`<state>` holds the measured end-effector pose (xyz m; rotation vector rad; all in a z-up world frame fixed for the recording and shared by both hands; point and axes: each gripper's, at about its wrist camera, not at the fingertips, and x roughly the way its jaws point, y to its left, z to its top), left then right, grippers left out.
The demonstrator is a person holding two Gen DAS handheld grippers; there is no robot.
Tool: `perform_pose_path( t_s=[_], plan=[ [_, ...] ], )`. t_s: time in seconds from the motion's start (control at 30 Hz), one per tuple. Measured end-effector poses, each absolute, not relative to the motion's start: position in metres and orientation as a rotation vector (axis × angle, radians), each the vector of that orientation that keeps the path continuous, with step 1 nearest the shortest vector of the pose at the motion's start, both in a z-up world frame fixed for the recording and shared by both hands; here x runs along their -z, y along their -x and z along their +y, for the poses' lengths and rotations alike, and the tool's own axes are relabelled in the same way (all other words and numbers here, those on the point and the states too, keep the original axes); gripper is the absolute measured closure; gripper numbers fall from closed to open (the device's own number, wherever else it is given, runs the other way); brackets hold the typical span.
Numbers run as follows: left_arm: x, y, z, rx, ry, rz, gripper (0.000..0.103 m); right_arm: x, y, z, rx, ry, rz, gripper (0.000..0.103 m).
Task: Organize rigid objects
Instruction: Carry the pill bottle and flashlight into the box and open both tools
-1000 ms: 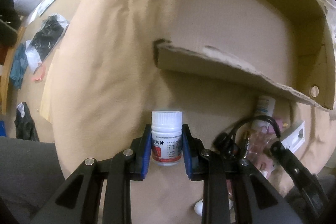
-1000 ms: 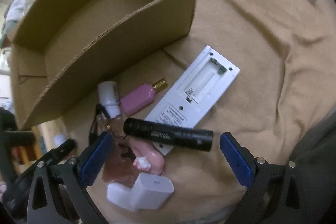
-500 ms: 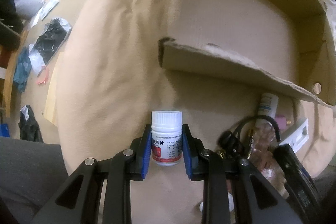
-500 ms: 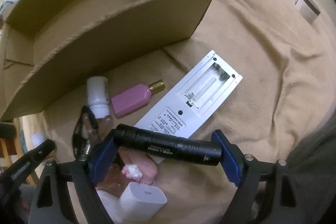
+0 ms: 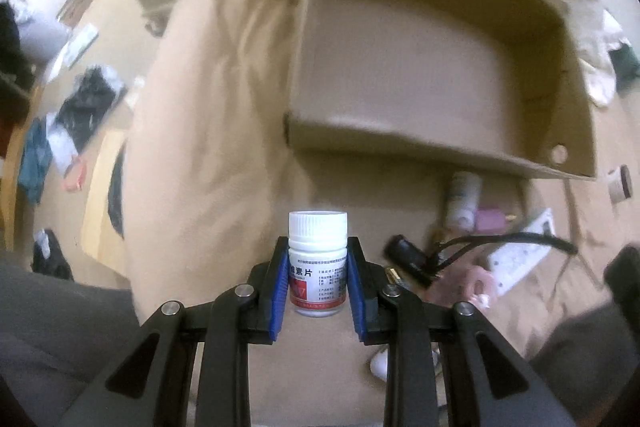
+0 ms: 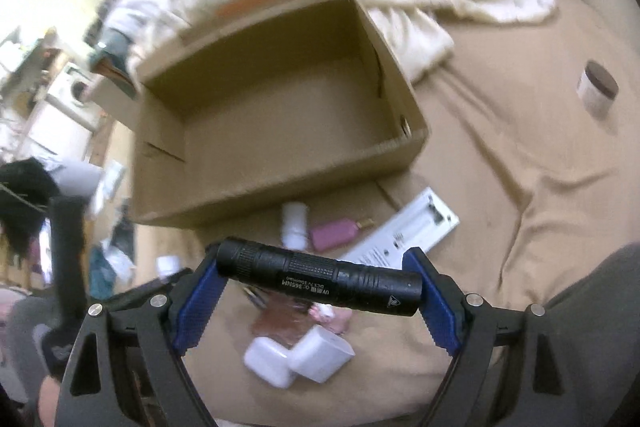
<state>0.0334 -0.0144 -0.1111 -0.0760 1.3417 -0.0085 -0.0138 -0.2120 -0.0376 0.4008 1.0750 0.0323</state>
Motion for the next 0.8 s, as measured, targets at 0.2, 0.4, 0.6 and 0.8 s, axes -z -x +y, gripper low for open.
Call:
perform_pose_path(
  t_s=[0.2, 0.4, 0.6, 0.8],
  plan=[
    [0.065, -0.028, -0.025, 0.091, 0.029, 1.248, 0.079, -0.008, 0.002, -0.231, -0.109, -0.399, 0.962, 0.01],
    [0.011, -0.053, -0.034, 0.144, -0.005, 1.144, 0.079, -0.044, -0.027, -0.239, -0.142, -0.372, 0.883, 0.01],
    [-0.015, -0.09, -0.039, 0.154, -0.034, 1.076, 0.079, -0.066, -0.061, -0.247, -0.151, -0.371, 0.821, 0.01],
    [0.011, -0.118, -0.051, 0.15, -0.081, 1.083, 0.079, -0.034, -0.088, -0.243, -0.14, -0.316, 0.816, 0.01]
  ],
)
